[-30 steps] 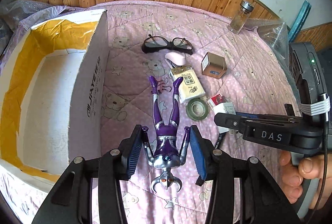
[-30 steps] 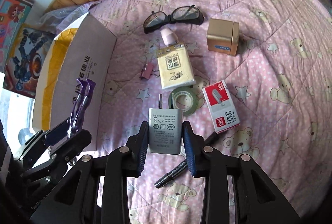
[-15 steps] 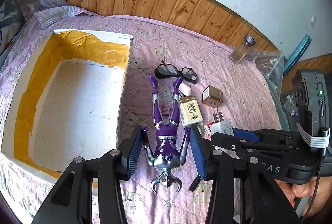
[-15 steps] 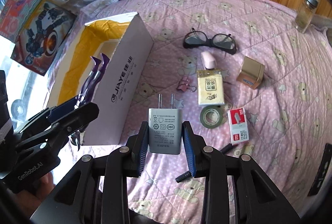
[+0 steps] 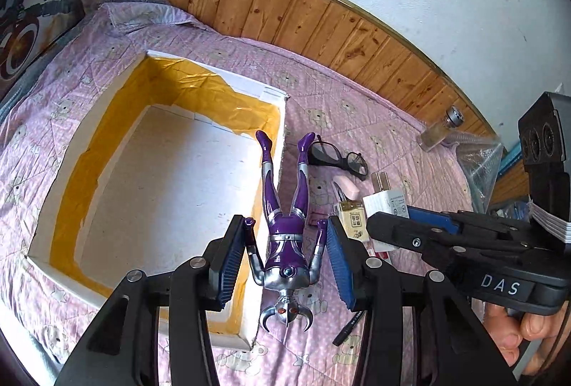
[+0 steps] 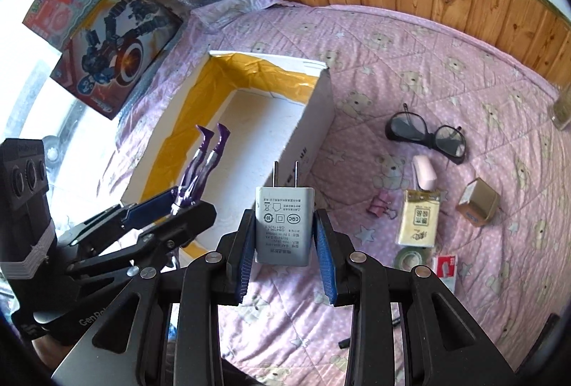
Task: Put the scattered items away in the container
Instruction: 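Grasp the action figure with the left gripper while the right gripper grasps the charger, carry both over the box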
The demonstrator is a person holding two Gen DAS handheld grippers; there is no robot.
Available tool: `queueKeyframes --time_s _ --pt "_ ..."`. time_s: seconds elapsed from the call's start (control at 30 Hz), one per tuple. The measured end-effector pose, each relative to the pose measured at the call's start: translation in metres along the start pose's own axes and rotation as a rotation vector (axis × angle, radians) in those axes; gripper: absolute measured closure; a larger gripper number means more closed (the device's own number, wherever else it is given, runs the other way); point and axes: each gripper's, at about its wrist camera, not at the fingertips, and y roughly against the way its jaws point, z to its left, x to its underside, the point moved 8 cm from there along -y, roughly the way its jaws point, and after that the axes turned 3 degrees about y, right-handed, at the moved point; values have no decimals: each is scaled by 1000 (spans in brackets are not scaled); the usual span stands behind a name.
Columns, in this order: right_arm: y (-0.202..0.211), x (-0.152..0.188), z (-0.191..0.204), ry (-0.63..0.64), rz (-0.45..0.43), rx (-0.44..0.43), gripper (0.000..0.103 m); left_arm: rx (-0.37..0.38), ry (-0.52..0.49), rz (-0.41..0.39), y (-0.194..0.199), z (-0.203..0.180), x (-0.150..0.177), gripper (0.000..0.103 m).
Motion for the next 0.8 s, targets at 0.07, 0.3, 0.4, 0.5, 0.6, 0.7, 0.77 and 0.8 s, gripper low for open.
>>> queueKeyframes --time_s 0.07,0.3,0.4,0.5,0.6,0.7,0.77,0.8 --pt "-8 -10 5 4 5 -13 70 -13 10 -7 1 6 -7 57" --pt "-29 -41 24 6 12 -62 70 -45 56 -37 2 33 -37 57" --pt "-38 -55 31 20 14 -66 70 -61 77 -44 0 47 -49 57" --pt "-49 -68 36 32 19 -69 70 -83 90 -44 -5 59 -61 57" --pt "-63 -80 40 35 26 -72 70 -108 93 -33 -13 71 -71 57" --pt "-78 -89 38 22 38 -71 70 -135 93 -17 -23 82 -79 57" --pt "-90 -94 35 11 51 -68 70 -149 92 -3 -32 89 -84 57" --pt "-97 -96 33 5 59 -68 70 -158 90 3 -36 92 -86 57"
